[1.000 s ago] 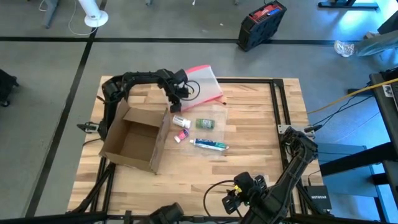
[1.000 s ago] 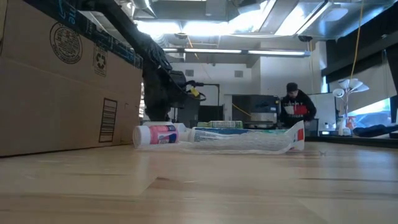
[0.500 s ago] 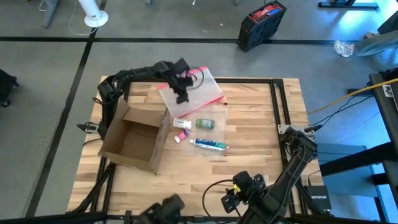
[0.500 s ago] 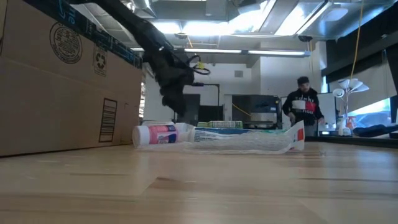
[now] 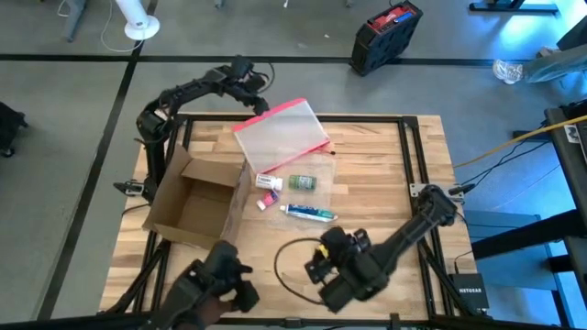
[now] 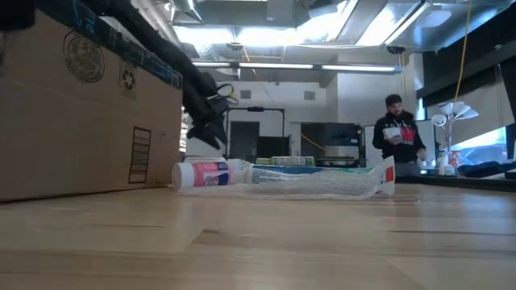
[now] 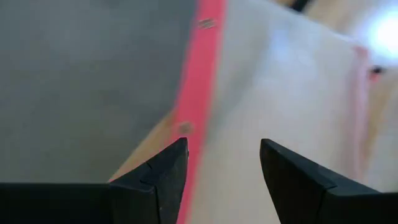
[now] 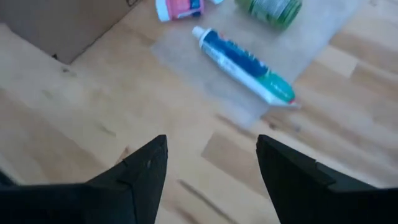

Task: Unpack boxes
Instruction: Open the transparent zip bag

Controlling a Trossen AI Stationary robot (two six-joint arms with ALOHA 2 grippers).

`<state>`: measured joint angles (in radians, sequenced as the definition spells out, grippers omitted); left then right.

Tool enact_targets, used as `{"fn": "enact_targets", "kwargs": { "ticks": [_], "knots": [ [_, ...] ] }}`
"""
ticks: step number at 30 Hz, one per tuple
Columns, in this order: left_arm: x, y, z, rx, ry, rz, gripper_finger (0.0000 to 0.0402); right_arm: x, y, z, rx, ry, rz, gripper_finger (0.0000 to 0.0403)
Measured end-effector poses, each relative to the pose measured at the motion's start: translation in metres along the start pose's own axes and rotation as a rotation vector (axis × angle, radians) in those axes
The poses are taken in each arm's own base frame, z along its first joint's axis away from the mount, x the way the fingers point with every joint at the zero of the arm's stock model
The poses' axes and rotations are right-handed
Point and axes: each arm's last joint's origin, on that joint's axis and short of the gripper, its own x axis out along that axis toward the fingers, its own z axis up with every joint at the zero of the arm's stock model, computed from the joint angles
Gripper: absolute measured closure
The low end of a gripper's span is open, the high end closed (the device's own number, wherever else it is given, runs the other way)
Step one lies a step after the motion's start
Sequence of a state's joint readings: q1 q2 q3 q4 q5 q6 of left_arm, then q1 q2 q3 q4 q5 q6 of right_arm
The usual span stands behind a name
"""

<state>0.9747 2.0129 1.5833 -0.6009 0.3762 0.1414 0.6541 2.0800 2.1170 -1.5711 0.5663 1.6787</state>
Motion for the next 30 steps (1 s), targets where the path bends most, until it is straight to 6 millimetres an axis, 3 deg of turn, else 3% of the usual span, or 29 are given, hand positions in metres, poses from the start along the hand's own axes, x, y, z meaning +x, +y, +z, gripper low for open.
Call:
{"fn": "enact_targets", "kwargs": {
  "ticks": [5, 10, 18, 24, 30],
  "knots": [
    [0.001, 0.017, -0.003, -0.049, 0.000, 0.059, 0.0211, 0.019, 0.000, 0.030, -0.004, -0.006, -0.048, 0.0164],
    [0.007, 0.020, -0.011, -0.070, 0.013, 0.079, 0.0211, 0.038, -0.003, 0.060, -0.042, 0.006, -0.096, 0.0164],
    [0.020, 0.011, -0.028, -0.112, 0.079, 0.012, 0.0211, 0.072, -0.013, 0.118, -0.180, -0.025, -0.162, 0.0164],
    [0.028, 0.003, -0.038, -0.104, 0.123, -0.004, 0.0211, 0.101, -0.020, 0.169, -0.341, -0.055, -0.120, 0.0164],
    [0.032, 0.000, -0.044, -0.120, 0.151, -0.009, 0.0211, 0.130, -0.043, 0.222, -0.389, 0.007, -0.066, 0.0164]
  ]
}}
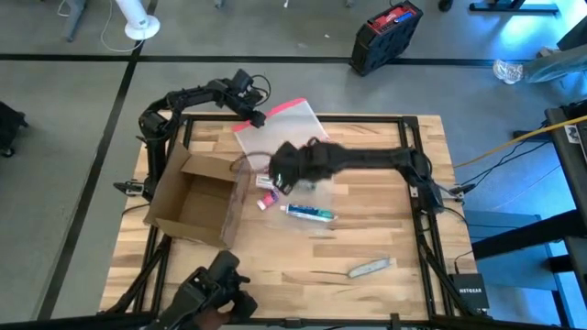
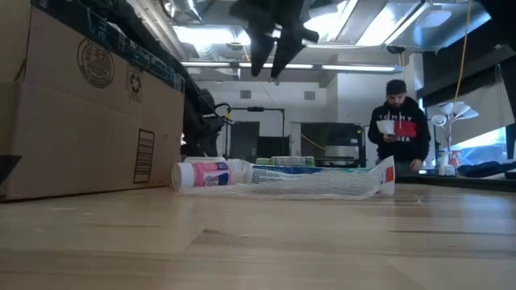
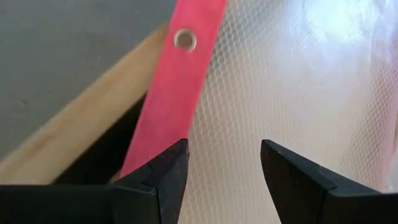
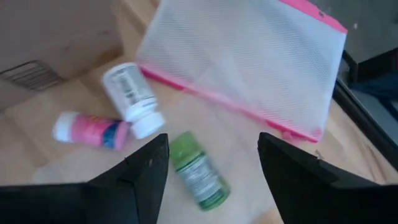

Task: Unpack boxes
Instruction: Open the transparent zip bag

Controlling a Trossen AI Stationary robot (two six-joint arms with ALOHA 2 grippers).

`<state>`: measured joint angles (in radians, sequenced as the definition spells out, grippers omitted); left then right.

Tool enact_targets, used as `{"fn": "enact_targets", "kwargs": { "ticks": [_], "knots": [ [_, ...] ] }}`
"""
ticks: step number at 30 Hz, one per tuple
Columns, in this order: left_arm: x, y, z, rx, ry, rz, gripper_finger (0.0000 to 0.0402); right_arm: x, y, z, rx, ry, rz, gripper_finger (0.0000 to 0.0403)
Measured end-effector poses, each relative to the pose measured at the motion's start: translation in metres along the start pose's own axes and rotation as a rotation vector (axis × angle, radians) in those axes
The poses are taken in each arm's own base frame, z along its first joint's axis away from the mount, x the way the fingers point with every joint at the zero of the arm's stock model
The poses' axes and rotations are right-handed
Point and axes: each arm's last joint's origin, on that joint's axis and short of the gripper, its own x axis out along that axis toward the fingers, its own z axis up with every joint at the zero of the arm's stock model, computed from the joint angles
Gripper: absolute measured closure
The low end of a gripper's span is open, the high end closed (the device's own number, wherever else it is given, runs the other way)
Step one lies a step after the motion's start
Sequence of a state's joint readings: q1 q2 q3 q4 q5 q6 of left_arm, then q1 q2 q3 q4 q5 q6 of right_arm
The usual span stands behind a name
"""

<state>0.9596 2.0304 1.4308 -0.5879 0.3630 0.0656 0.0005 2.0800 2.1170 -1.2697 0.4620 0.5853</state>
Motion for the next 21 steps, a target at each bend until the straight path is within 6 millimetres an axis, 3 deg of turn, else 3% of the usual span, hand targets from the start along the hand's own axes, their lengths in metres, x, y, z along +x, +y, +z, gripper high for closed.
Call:
{"fn": "enact_targets", "kwargs": {
  "ticks": [11, 21],
  "knots": [
    [0.005, -0.003, -0.007, -0.021, 0.034, -0.006, 0.0211, 0.049, -0.100, 0.044, 0.067, 0.141, 0.084, 0.0164],
    [0.011, -0.024, -0.016, 0.005, 0.140, -0.048, 0.0211, 0.078, -0.199, 0.058, 0.125, 0.223, 0.270, 0.0164]
  ]
}}
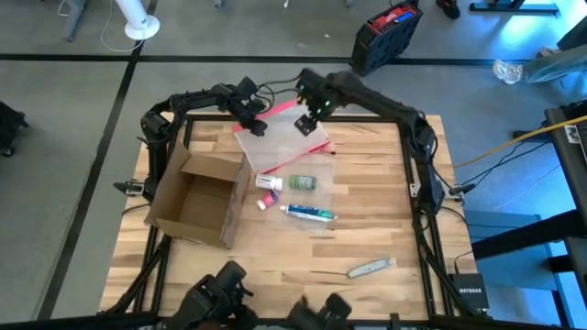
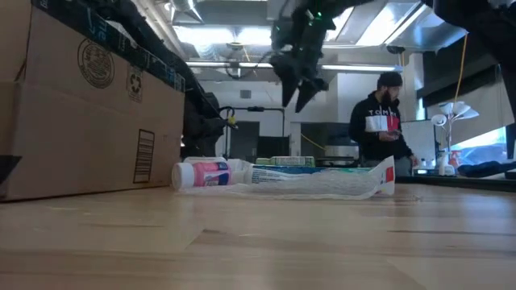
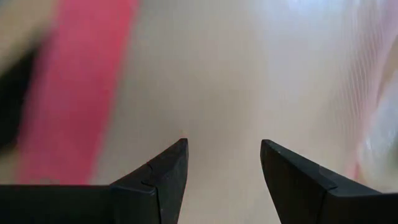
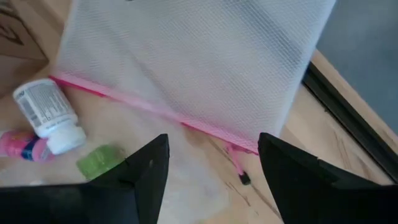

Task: Unpack boxes
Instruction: Open the transparent zip bag

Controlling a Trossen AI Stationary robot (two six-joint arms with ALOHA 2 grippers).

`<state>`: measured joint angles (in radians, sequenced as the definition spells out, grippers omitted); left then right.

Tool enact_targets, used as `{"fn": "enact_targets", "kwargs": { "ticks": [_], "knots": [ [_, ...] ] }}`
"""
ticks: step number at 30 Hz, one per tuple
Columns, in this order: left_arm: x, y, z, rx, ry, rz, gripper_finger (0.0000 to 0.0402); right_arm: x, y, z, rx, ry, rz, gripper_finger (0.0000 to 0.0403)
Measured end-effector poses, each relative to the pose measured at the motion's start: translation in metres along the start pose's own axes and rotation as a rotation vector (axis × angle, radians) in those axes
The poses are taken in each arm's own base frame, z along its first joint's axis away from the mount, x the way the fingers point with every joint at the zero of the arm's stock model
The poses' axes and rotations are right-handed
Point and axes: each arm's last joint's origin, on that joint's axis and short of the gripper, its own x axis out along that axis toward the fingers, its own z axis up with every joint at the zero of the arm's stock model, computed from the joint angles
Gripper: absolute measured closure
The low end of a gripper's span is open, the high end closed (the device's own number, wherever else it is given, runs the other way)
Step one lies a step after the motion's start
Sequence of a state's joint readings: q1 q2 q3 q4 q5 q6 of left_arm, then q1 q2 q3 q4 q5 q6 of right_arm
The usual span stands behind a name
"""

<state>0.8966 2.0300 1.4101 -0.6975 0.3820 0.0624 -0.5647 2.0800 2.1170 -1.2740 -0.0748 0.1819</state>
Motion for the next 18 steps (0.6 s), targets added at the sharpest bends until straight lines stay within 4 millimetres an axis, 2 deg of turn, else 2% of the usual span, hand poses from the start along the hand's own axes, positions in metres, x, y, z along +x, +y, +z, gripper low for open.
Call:
{"fn": "enact_targets", "kwargs": {
  "ticks": [4, 8, 12, 18],
  "knots": [
    [0.004, -0.012, -0.005, 0.029, 0.058, -0.012, 0.0211, 0.006, -0.041, 0.004, 0.055, 0.055, 0.074, 0.0164],
    [0.008, -0.022, -0.007, 0.033, 0.083, -0.039, 0.0211, 0.019, -0.072, -0.001, 0.086, 0.112, 0.114, 0.0164],
    [0.010, -0.033, -0.009, 0.041, 0.112, -0.079, 0.0211, 0.039, -0.093, -0.014, 0.099, 0.188, 0.174, 0.0164],
    [0.014, -0.046, -0.015, 0.057, 0.173, -0.076, 0.0211, 0.075, -0.107, -0.036, 0.096, 0.270, 0.218, 0.0164]
  ]
}}
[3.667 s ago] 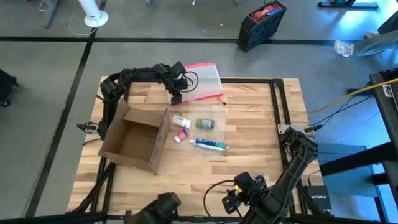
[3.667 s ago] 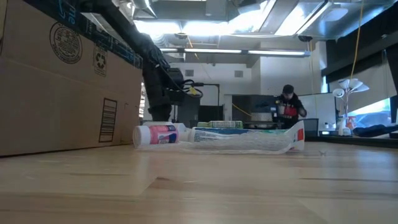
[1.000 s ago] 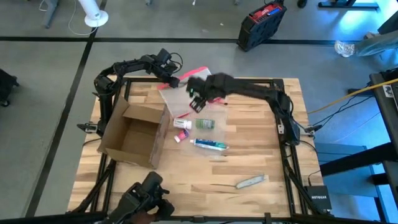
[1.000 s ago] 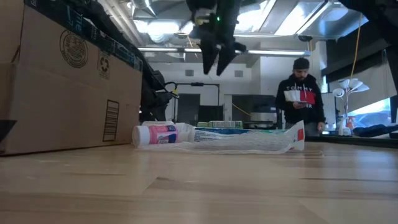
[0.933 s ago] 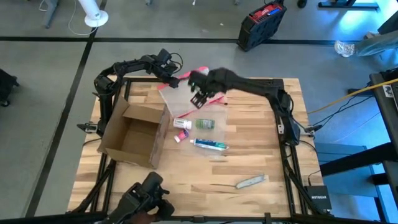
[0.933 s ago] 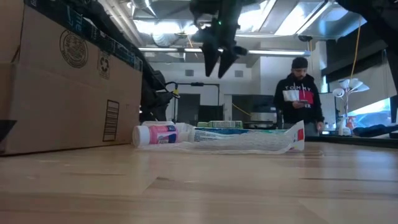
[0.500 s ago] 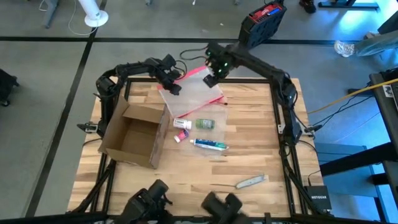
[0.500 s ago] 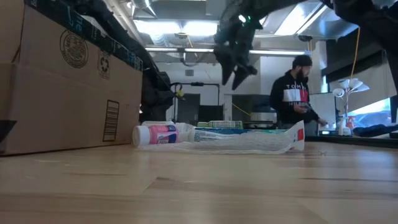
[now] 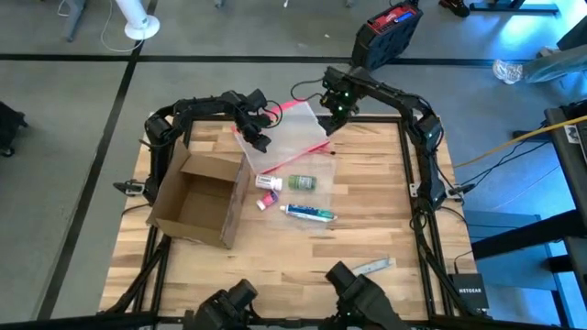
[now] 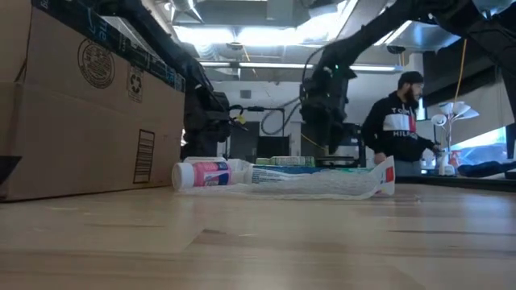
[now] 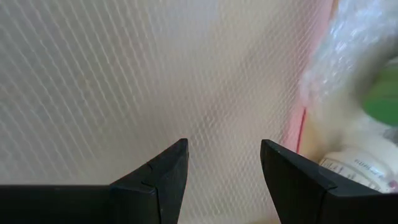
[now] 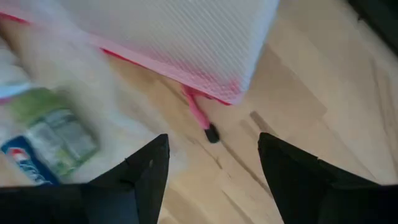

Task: Unpack boxes
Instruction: Open the transparent zip bag

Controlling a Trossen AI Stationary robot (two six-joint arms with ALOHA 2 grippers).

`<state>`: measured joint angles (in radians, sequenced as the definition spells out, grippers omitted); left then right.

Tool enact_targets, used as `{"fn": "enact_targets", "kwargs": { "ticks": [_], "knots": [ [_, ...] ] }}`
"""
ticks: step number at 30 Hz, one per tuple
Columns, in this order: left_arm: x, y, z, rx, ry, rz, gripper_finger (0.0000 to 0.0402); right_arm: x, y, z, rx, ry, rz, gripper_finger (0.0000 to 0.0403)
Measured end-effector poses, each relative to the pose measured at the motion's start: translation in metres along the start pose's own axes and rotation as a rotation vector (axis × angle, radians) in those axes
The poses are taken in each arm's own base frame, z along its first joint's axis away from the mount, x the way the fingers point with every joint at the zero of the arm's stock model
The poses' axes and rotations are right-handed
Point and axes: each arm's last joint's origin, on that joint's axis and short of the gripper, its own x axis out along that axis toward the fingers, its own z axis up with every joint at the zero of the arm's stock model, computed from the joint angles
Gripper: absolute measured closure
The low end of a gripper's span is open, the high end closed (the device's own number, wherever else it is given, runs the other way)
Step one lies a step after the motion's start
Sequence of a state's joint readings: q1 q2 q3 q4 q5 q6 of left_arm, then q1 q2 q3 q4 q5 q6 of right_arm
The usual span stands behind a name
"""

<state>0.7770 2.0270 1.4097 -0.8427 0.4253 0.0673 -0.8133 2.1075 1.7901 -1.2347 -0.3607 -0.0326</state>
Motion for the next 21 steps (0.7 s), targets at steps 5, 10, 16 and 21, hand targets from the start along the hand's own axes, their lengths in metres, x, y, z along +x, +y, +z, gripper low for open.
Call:
{"fn": "enact_targets", "kwargs": {
  "ticks": [5, 10, 16, 21],
  "knots": [
    [0.004, -0.008, -0.004, 0.012, 0.054, 0.084, 0.0211, 0.020, -0.009, -0.001, -0.005, -0.032, 0.048, 0.0164],
    [0.007, -0.014, -0.004, 0.037, 0.071, 0.123, 0.0211, 0.031, -0.015, 0.002, -0.004, -0.084, 0.067, 0.0164],
    [0.009, -0.017, -0.005, 0.037, 0.078, 0.131, 0.0211, 0.038, -0.022, 0.004, -0.004, -0.138, 0.072, 0.0164],
    [0.012, -0.017, -0.008, 0.040, 0.094, 0.130, 0.0211, 0.041, -0.035, 0.003, 0.018, -0.164, 0.078, 0.0164]
  ]
}}
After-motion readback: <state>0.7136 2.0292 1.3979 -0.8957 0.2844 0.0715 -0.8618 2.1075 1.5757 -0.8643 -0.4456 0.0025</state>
